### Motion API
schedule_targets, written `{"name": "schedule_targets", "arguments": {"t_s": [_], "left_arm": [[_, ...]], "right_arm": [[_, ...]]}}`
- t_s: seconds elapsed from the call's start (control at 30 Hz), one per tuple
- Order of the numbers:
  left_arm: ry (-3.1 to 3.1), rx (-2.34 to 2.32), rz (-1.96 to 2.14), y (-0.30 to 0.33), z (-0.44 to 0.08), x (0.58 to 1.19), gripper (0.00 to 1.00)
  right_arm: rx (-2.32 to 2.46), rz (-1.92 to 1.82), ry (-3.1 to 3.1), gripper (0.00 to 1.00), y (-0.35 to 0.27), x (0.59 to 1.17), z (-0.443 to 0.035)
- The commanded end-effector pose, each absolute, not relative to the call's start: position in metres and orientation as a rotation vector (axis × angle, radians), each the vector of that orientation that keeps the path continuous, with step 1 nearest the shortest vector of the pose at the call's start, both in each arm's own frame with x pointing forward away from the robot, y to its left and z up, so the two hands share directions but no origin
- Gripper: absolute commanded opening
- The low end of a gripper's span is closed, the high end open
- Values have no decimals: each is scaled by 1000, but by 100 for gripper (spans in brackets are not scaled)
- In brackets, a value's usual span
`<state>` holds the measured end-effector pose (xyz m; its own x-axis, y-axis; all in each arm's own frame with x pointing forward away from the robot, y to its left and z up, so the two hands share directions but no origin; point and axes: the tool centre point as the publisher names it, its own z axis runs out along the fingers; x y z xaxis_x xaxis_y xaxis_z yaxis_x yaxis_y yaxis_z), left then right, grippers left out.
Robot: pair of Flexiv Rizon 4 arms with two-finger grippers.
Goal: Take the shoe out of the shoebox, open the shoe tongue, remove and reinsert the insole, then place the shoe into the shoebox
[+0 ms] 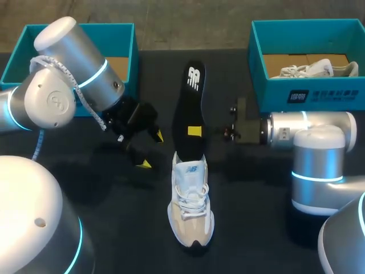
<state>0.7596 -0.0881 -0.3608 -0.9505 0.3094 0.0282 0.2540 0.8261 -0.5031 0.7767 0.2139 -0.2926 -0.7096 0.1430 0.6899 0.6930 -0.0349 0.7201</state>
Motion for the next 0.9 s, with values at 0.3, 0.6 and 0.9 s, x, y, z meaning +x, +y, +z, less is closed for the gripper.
{"name": "schedule_targets", "arguments": {"t_s": [0.3, 0.6, 0.9], "left_arm": [[-2900, -448, 771, -88, -361, 759, 100], [-2900, -448, 771, -88, -361, 759, 100], [-2900, -448, 771, -88, -361, 759, 100]], "right_arm": [[-841, -1852, -1842, 0, 217, 773, -300], [-828, -1873, -1834, 0, 215, 773, -305], [-830, -1880, -1835, 0, 211, 772, -305]]}}
